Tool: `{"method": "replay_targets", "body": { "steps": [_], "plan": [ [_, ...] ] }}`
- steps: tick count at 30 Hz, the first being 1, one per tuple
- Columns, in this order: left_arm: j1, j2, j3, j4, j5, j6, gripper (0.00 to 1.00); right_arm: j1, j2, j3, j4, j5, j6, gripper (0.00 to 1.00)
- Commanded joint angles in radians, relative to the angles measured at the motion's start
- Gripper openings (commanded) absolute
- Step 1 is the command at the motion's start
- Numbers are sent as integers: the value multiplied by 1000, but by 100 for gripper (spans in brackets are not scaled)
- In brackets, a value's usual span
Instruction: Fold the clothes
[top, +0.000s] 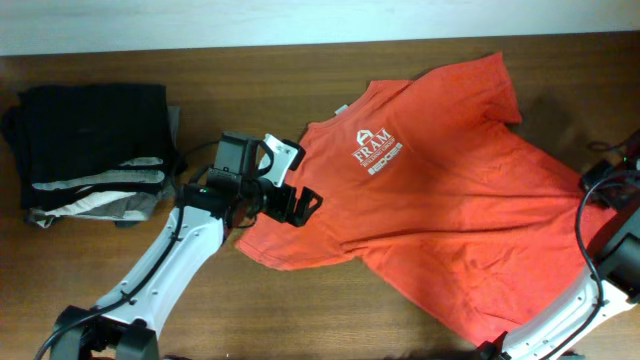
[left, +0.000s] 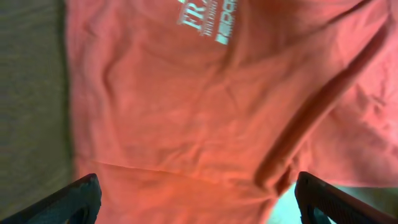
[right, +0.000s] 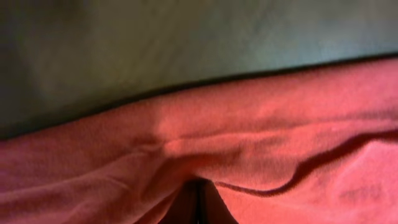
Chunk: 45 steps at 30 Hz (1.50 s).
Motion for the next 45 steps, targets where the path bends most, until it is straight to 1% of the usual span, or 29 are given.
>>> {"method": "replay_targets", "body": {
  "steps": [1,6,8,9,11,13,15,16,17,19,20,21,22,23,24,25,28,30,33,35,39,41,43,45],
  "plan": [
    [-8,1,17,23,-68,21,99,27,80,-27,79,0,-38,4],
    [-8,6,16,83,-66,20,99,46,92,-26,182,-4,-59,4],
    [-8,6,16,103,-66,19,99,53,91,-4,185,-35,-59,12],
    [-8,6,16,122,-55,19,99,55,90,20,172,-80,-59,18],
    [-8,6,16,148,-49,19,99,55,77,100,112,-169,-59,28],
    [-8,6,16,175,-47,20,99,55,60,204,31,-198,-58,38],
    [-8,6,16,217,-47,20,99,60,47,326,-77,-200,-59,44],
    [-8,6,16,245,-42,20,94,64,42,401,-144,-200,-64,47],
    [-8,6,16,272,-39,20,75,65,40,466,-203,-200,-66,49],
    [-8,10,16,340,-44,20,24,69,38,589,-316,-201,-66,58],
    [-8,13,17,373,-56,20,2,71,38,647,-372,-201,-65,64],
    [-8,16,18,400,-68,20,0,72,38,708,-431,-201,-65,71],
    [-8,20,19,419,-76,19,0,72,38,752,-475,-209,-65,77],
    [-8,30,24,439,-75,19,0,72,38,789,-512,-217,-65,80],
    [-8,45,32,451,-74,18,0,72,38,825,-551,-220,-64,88],
    [-10,64,44,452,-74,15,0,72,38,847,-579,-220,-62,99],
    [-15,160,130,397,-74,16,0,72,38,864,-636,-220,-62,99],
    [-21,234,229,312,-74,17,0,72,39,863,-672,-219,-62,99],
    [-40,354,446,136,-74,27,0,72,39,863,-676,-219,-62,99],
    [-61,431,618,11,-75,68,0,72,39,863,-676,-219,-62,99],
    [-103,563,908,-164,-111,119,0,71,39,863,-676,-219,-62,99],
    [-122,630,1011,-209,-159,145,0,71,39,863,-676,-219,-62,99],
    [-132,686,1062,-208,-198,147,0,71,39,863,-676,-219,-62,99],
    [-132,735,1077,-201,-202,147,0,71,39,863,-676,-219,-62,99]
  ]
}}
